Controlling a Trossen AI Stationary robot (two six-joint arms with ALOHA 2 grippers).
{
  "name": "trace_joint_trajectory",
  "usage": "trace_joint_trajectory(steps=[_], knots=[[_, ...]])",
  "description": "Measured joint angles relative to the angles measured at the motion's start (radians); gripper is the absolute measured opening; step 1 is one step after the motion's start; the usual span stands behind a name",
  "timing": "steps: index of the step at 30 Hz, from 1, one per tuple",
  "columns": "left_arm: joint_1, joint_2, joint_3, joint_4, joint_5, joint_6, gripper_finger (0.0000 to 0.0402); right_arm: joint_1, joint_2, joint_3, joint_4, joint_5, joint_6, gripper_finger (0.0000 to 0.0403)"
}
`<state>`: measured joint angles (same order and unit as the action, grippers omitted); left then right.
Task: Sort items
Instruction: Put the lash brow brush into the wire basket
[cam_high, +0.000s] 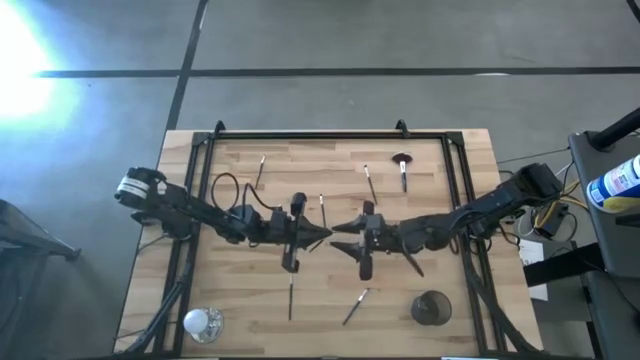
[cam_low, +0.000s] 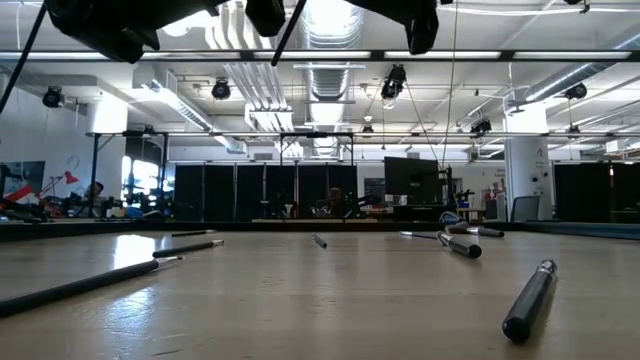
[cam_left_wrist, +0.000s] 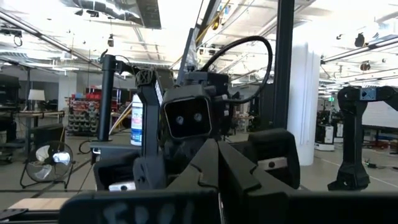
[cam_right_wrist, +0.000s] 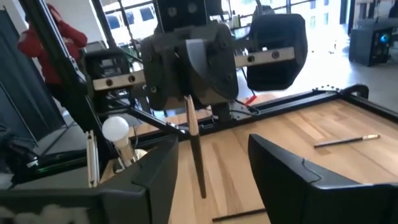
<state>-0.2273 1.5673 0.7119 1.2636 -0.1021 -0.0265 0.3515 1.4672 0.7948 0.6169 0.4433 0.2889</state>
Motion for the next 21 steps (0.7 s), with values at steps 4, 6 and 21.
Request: trace_joint_trajectory(steps=[4, 6, 21], knots=[[0.002, 0.0, 0.0, 0.0, 0.0, 0.0, 0.0, -0.004, 0.025, 0.029, 0.017, -0.004, -0.029, 0.0195], [0.004, 0.0, 0.0, 0.0, 0.0, 0.0, 0.0, -0.011, 0.053, 0.056, 0.025, -0.029, -0.055, 0.0192], [0.005, -0.08, -0.035, -0.03, 0.004, -0.021, 0.0, -0.013, 0.103, 0.134, -0.092, -0.048, -0.107, 0.002]])
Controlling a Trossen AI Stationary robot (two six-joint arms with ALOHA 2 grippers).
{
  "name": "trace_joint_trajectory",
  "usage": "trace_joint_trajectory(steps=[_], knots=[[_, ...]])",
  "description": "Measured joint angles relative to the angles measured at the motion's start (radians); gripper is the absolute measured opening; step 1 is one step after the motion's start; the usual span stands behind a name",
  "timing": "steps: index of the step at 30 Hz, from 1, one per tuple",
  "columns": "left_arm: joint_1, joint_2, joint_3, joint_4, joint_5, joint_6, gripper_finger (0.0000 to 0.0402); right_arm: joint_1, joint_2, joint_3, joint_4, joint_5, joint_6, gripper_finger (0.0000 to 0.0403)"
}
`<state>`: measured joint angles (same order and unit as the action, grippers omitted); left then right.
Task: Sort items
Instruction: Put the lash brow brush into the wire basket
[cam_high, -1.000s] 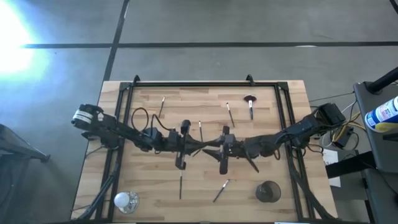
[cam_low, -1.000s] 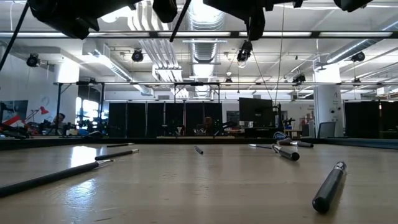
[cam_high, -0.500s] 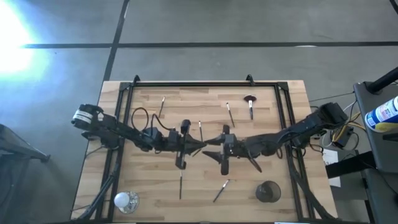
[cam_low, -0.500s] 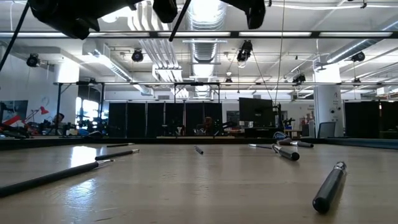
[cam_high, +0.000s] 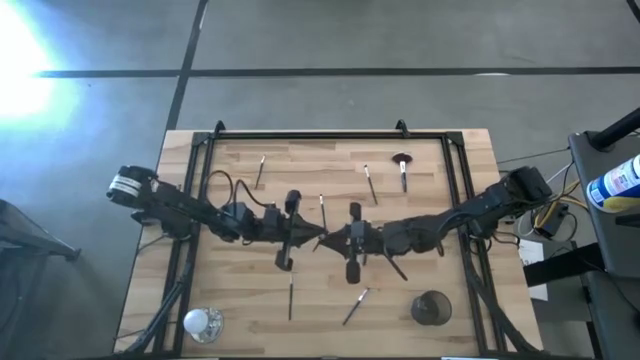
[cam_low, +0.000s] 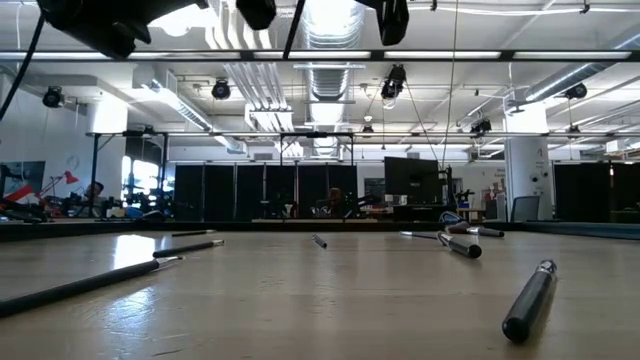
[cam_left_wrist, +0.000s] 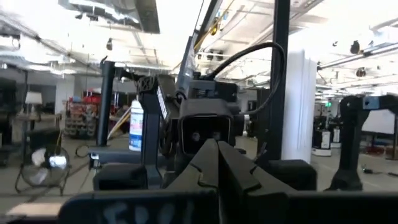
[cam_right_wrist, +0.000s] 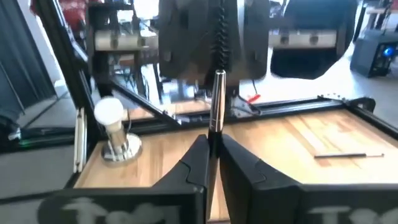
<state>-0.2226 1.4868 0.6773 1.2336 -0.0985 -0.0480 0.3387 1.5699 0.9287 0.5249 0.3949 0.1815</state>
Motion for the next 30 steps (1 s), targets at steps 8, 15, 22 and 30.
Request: trace_joint_trajectory(steps=[8, 15, 22, 30], knots=[[0.002, -0.118, -0.06, -0.153, -0.02, -0.067, 0.0025, 0.049, -0.102, 0.036, -0.306, 0.046, 0.06, 0.0014], [0.004, -0.162, -0.154, -0.153, -0.034, -0.083, 0.0054, 0.197, -0.239, 0.094, -0.746, 0.184, 0.328, 0.0013], [0.005, -0.168, -0.221, -0.143, -0.072, -0.112, 0.0057, 0.422, -0.288, 0.195, -1.236, 0.323, 0.803, 0.0012], [0.005, -0.163, -0.239, -0.146, -0.078, -0.135, 0.0057, 0.662, -0.176, 0.355, -1.651, 0.303, 1.304, 0.0012]])
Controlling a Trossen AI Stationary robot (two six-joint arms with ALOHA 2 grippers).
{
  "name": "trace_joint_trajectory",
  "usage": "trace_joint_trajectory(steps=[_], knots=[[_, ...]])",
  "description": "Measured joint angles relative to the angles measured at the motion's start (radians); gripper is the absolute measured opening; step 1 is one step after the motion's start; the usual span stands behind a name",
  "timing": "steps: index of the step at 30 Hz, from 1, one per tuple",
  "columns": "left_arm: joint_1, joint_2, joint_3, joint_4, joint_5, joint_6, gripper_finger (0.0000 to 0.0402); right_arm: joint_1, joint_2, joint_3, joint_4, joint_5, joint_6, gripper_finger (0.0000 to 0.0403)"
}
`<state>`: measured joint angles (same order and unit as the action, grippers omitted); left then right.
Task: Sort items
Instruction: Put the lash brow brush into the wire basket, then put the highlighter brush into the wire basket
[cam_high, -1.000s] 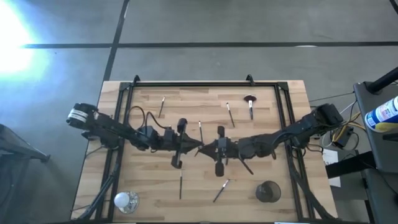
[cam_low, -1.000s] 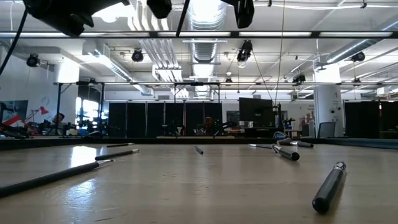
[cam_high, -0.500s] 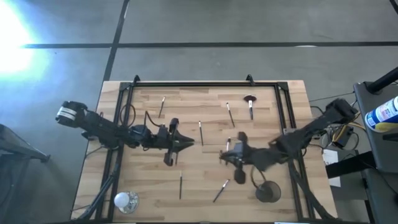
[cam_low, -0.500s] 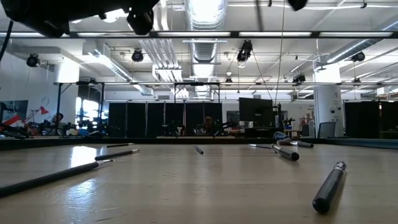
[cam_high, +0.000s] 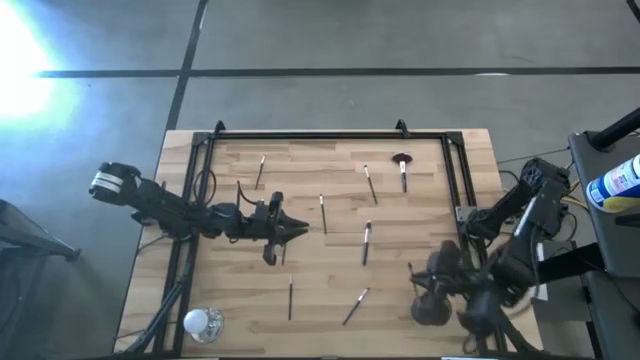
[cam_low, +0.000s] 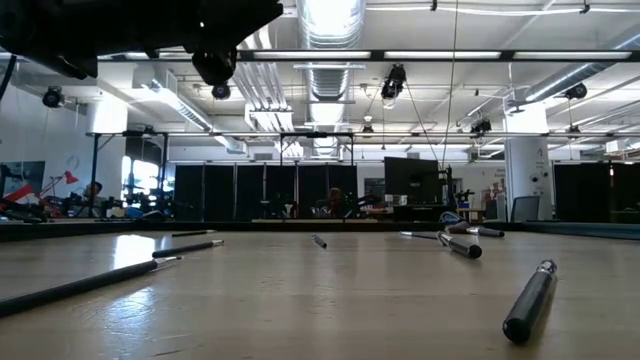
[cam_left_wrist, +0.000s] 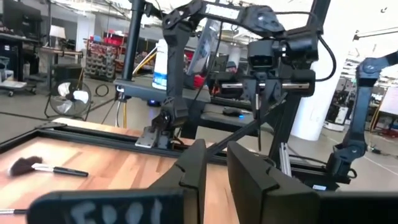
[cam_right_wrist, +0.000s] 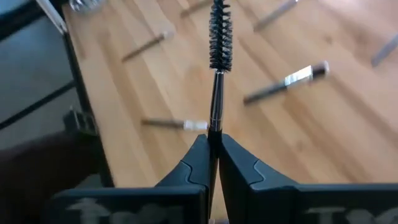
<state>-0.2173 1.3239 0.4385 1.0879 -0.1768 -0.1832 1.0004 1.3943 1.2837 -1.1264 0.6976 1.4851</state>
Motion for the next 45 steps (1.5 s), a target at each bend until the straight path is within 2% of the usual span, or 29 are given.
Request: trace_joint_trajectory(steps=[5, 10, 17, 26, 34, 37, 45], knots=[[0.0, 0.0, -0.002, -0.002, 0.0, -0.022, 0.0057, 0.104, 0.099, 0.055, -0.11, -0.078, 0.218, 0.0012], [0.0, 0.0, -0.002, -0.024, 0.0, -0.036, 0.0057, 0.155, 0.181, 0.037, -0.129, -0.118, 0.329, 0.0012], [0.0, 0.001, -0.002, -0.053, -0.001, -0.076, 0.0057, 0.16, 0.27, 0.008, -0.131, -0.146, 0.346, 0.0012], [0.001, 0.002, -0.009, -0.079, -0.007, -0.078, 0.0056, 0.16, 0.316, 0.0, -0.118, -0.189, 0.345, 0.0013], [0.007, 0.003, -0.064, -0.038, -0.046, -0.087, 0.0027, 0.158, 0.317, -0.05, -0.08, -0.227, 0.345, 0.0013], [0.007, 0.003, -0.086, 0.001, -0.05, -0.088, 0.0015, 0.157, 0.316, -0.052, -0.078, -0.233, 0.343, 0.0027], [0.025, 0.003, -0.1, 0.019, -0.08, -0.08, 0.0005, 0.147, 0.28, -0.023, -0.078, -0.28, 0.325, 0.0106]])
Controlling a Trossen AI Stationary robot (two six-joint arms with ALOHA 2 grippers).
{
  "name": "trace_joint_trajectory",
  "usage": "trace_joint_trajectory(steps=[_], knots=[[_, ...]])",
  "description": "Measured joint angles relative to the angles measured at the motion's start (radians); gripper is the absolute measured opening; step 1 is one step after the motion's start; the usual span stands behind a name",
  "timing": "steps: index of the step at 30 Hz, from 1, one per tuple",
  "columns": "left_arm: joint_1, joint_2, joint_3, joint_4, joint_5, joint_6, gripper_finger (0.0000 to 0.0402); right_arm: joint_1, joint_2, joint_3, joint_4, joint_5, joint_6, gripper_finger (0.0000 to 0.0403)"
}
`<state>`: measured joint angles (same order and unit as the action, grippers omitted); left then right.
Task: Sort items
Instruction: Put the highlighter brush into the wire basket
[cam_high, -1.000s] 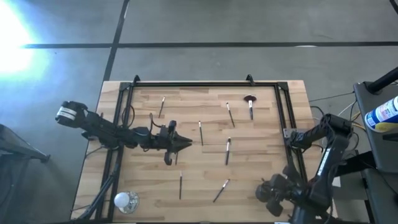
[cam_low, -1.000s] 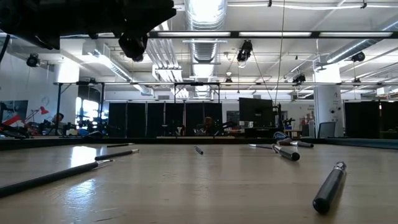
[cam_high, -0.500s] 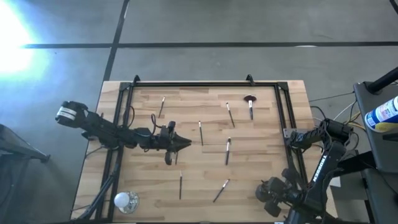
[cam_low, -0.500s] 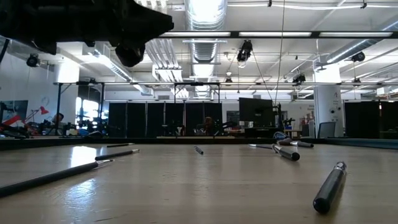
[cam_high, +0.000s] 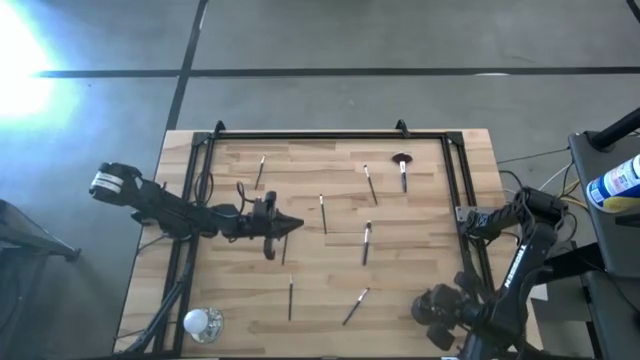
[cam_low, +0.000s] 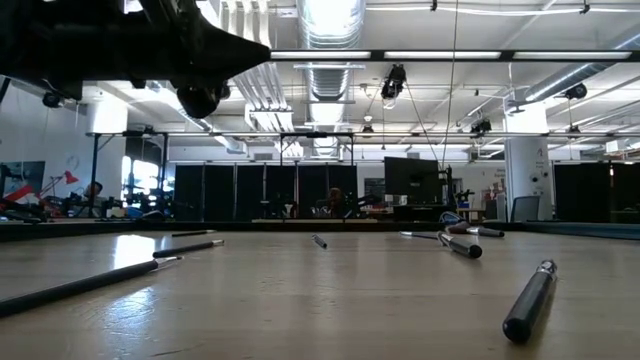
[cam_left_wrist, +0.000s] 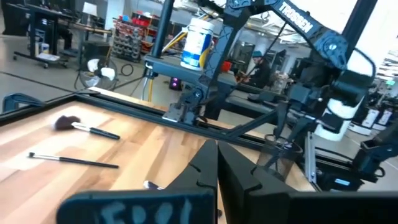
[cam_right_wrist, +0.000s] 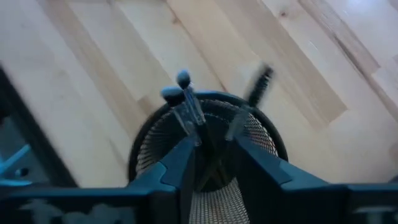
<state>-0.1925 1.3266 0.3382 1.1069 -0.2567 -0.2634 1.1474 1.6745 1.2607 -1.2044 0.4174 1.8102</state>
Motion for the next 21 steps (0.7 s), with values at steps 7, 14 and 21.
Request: trace_joint_trajectory(steps=[7, 14, 21], knots=[[0.021, 0.014, -0.011, 0.0, 0.008, 0.027, 0.0005, -0.053, -0.102, 0.048, 0.034, 0.027, -0.134, 0.0081], [0.029, 0.046, -0.053, 0.086, 0.012, 0.039, 0.0004, -0.268, -0.231, -0.06, 0.293, 0.166, -0.617, 0.0009], [0.03, 0.065, -0.096, 0.167, 0.012, 0.053, 0.0004, -0.633, -0.433, -0.39, 0.77, 0.078, -1.011, 0.0008]])
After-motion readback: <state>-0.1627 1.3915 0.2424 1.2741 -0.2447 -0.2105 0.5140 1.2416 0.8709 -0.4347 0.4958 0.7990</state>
